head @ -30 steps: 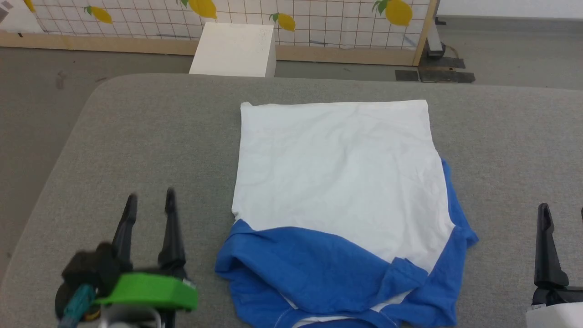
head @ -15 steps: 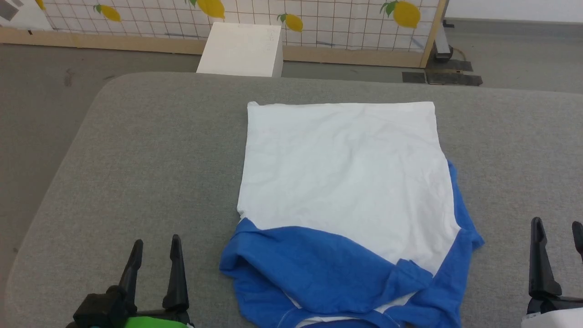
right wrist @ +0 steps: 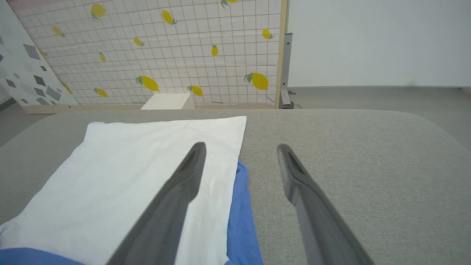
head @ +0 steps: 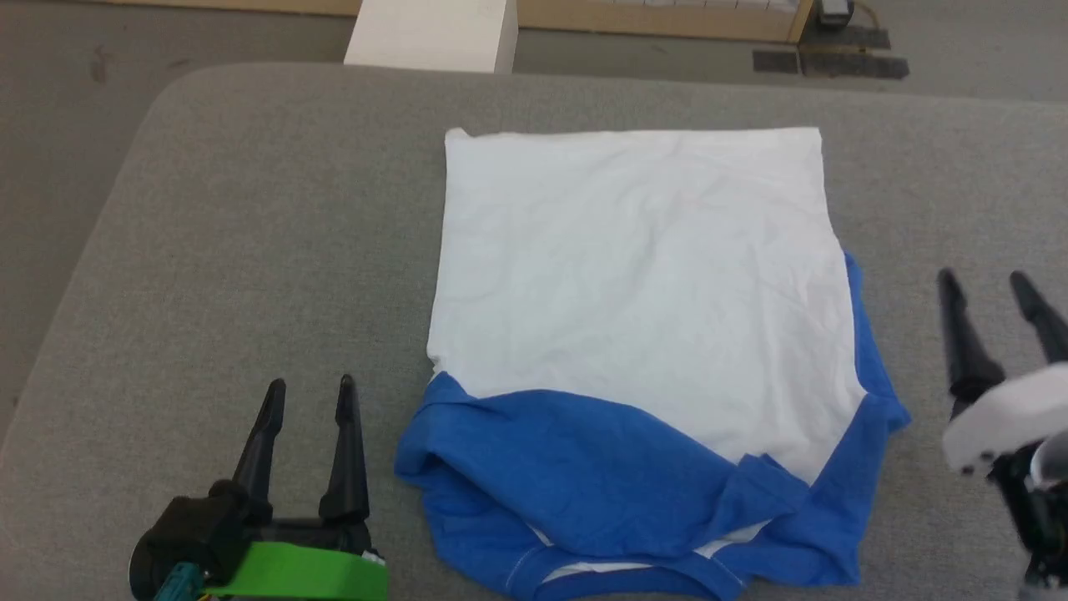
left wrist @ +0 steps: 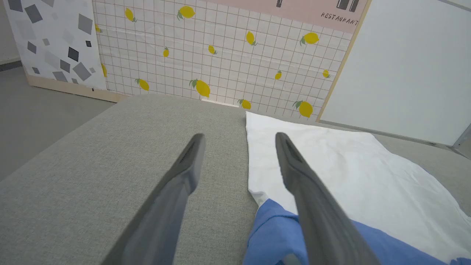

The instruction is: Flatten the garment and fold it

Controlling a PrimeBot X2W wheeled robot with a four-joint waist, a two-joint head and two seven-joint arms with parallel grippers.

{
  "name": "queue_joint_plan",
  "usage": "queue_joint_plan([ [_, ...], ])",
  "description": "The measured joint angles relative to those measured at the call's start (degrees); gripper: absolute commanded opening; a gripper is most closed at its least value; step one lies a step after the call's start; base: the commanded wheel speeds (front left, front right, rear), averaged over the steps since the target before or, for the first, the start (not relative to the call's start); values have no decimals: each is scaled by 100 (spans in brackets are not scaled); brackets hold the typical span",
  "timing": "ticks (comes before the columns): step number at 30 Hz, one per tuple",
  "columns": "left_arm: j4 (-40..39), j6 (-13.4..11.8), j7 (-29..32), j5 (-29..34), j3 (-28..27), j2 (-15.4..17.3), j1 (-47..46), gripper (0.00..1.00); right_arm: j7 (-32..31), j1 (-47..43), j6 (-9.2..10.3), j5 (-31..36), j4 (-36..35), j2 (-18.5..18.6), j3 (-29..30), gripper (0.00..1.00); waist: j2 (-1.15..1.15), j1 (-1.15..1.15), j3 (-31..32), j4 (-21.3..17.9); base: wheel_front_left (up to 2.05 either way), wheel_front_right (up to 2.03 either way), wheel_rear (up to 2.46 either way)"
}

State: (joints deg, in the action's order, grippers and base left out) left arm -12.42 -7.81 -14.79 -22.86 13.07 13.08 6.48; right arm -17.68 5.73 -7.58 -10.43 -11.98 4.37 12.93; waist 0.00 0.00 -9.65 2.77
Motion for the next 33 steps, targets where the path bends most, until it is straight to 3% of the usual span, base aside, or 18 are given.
queue_joint_plan([
  [7, 35, 129, 1, 35, 71, -135, -232, 100, -1143, 888, 1, -176, 894, 555, 197, 100, 0, 0, -379, 74, 0, 0, 0],
  [15, 101, 207, 1, 71, 82, -214, -334, 100, -2103, 1161, 1, -445, 1550, 1125, -121, 100, 0, 0, -684, 233, 0, 0, 0],
  [33, 170, 322, 1, 221, 88, -303, -552, 100, -2229, 1563, 1, -673, 2064, 1792, -836, 100, 0, 0, -1242, 512, 0, 0, 0],
])
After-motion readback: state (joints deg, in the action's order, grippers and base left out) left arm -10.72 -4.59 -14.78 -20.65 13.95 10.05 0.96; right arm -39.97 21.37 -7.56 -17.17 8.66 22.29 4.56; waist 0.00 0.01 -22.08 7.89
